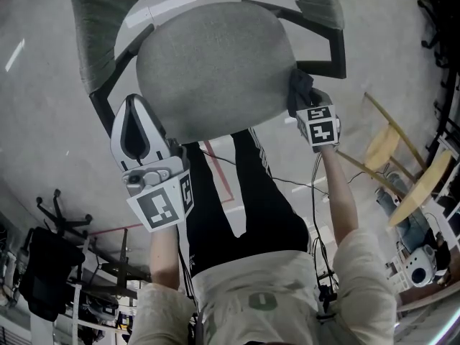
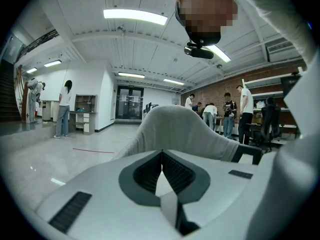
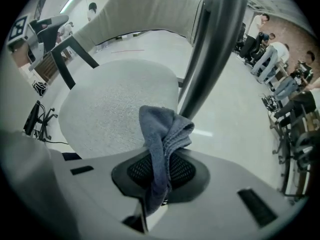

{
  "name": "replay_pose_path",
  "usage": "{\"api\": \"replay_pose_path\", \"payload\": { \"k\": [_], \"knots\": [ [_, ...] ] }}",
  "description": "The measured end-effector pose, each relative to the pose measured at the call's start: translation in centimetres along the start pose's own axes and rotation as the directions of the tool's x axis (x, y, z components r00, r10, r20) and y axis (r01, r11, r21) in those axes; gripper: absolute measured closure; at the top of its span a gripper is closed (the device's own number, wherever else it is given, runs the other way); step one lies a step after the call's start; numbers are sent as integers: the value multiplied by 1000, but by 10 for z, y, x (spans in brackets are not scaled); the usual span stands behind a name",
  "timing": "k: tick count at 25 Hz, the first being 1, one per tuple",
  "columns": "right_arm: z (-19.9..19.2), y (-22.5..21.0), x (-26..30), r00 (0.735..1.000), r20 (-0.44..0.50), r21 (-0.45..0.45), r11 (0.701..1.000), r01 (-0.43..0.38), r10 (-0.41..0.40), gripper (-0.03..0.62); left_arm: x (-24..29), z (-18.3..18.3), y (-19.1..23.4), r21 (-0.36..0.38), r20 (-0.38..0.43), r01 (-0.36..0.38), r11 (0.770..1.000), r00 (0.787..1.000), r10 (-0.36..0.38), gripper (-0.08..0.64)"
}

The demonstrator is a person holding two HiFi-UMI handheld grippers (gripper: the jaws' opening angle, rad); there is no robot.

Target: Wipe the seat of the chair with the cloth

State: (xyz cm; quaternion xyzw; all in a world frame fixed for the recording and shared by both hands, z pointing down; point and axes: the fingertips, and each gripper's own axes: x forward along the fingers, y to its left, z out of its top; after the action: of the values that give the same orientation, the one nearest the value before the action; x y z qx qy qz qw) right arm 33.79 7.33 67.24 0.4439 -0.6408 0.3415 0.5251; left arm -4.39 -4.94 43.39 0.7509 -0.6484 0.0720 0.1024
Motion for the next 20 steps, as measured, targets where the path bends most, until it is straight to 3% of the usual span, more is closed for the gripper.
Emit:
{"api": "replay_pose_path", "payload": {
  "k": [11, 16, 20],
  "knots": [
    [4, 7, -10, 998, -17, -35, 998, 53, -54, 543, -8, 6, 6, -5, 7, -17, 1000, 1000, 17, 545],
    [59, 31, -15, 997, 77, -127, 991, 28, -18, 542, -8, 37, 6, -4, 63, -32, 999, 997, 32, 545],
    [138, 64, -60, 977, 213, -81, 997, 13, 5, 542, -21, 83, 18, -17, 93, -43, 999, 995, 44, 545]
  ]
}}
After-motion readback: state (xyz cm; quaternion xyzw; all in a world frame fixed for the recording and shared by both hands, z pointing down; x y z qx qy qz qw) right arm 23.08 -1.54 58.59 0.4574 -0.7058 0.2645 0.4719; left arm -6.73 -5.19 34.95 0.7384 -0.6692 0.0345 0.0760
